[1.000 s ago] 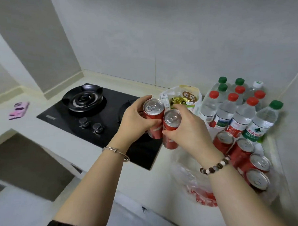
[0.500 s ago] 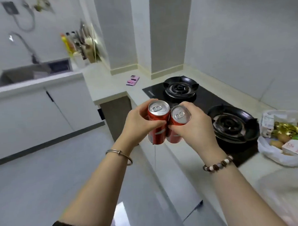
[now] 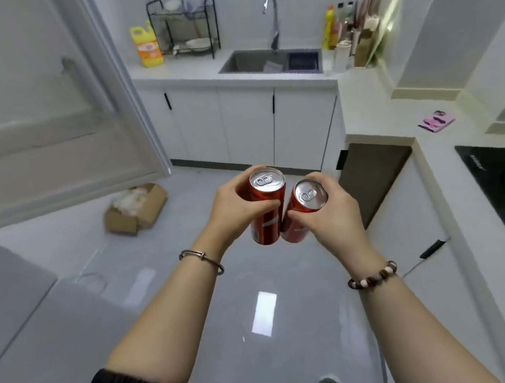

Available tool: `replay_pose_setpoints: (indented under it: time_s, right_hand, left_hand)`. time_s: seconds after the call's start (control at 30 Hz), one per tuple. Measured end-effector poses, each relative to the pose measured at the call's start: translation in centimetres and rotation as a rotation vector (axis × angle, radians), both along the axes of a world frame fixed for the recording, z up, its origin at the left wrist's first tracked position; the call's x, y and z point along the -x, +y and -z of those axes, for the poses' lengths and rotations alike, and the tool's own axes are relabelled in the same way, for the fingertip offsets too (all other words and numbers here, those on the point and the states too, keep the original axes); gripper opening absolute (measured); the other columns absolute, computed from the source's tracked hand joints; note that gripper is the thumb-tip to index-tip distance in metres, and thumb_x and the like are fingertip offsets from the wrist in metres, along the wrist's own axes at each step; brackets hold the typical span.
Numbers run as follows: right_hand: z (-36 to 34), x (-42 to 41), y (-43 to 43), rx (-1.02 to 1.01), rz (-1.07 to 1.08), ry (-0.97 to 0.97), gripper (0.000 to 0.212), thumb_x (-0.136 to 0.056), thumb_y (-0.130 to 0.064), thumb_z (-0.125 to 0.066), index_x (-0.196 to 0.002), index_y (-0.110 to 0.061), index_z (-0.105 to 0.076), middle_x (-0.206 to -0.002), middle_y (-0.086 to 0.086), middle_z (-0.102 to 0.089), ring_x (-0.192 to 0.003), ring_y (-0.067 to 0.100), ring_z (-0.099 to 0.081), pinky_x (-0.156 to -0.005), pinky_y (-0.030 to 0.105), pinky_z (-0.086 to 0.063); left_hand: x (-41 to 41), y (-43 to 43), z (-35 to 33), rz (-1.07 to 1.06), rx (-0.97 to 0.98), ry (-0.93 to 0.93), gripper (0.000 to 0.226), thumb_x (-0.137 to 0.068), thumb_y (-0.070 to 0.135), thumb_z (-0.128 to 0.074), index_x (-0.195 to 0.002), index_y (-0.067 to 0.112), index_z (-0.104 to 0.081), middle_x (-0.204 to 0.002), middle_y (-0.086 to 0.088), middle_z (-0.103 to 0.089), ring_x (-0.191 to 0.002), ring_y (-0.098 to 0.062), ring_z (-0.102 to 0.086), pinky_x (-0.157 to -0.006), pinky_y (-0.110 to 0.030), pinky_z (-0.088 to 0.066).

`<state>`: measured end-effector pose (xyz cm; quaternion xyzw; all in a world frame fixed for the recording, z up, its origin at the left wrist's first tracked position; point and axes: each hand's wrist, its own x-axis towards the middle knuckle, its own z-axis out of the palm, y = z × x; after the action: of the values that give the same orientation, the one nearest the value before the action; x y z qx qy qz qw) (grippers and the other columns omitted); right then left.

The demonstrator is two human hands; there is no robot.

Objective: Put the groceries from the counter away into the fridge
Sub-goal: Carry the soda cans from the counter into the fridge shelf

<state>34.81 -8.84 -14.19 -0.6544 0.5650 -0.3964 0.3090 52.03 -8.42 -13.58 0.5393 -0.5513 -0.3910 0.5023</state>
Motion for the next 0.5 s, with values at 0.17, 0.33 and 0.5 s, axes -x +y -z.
replay_pose_setpoints:
  time_s: [0.17, 0.33, 0.5]
  right_hand:
    - [0.8, -8.5, -0.8, -0.045, -0.221, 0.045, 0.063, -0.064, -0.016, -0.082, -0.117, -0.027, -0.050, -0.097, -0.015, -0.057, -0.091, 0.007, -0.058, -0.076, 0.019, -0.046]
    - [0.9, -16.5, -2.0, -0.102, -0.427, 0.066, 0.062, -0.063, -0.021, -0.079, -0.115, -0.027, -0.047, -0.092, -0.017, -0.058, -0.088, 0.010, -0.059, -0.066, 0.020, -0.046]
    - [0.9, -24.6, -3.2, -0.108, -0.644, 0.064, 0.050, -0.062, -0.023, -0.079, -0.101, -0.029, -0.049, -0.084, -0.020, -0.058, -0.086, 0.009, -0.060, -0.070, 0.028, -0.051]
  left_hand:
    - [-7.5, 3.0, 1.8, -0.238, -0.021, 0.051, 0.055, -0.065, -0.004, -0.076, -0.102, 0.036, -0.063, -0.102, 0.012, -0.070, -0.098, -0.003, -0.064, -0.080, -0.017, -0.050]
    - [-14.0, 5.3, 2.4, -0.457, -0.026, 0.099, 0.054, -0.064, -0.004, -0.077, -0.104, 0.031, -0.065, -0.099, 0.016, -0.071, -0.097, 0.000, -0.064, -0.080, -0.014, -0.048]
    - [-20.1, 6.8, 1.8, -0.687, -0.005, 0.096, 0.056, -0.064, -0.004, -0.078, -0.103, 0.033, -0.064, -0.100, 0.014, -0.070, -0.096, 0.000, -0.064, -0.082, -0.015, -0.049]
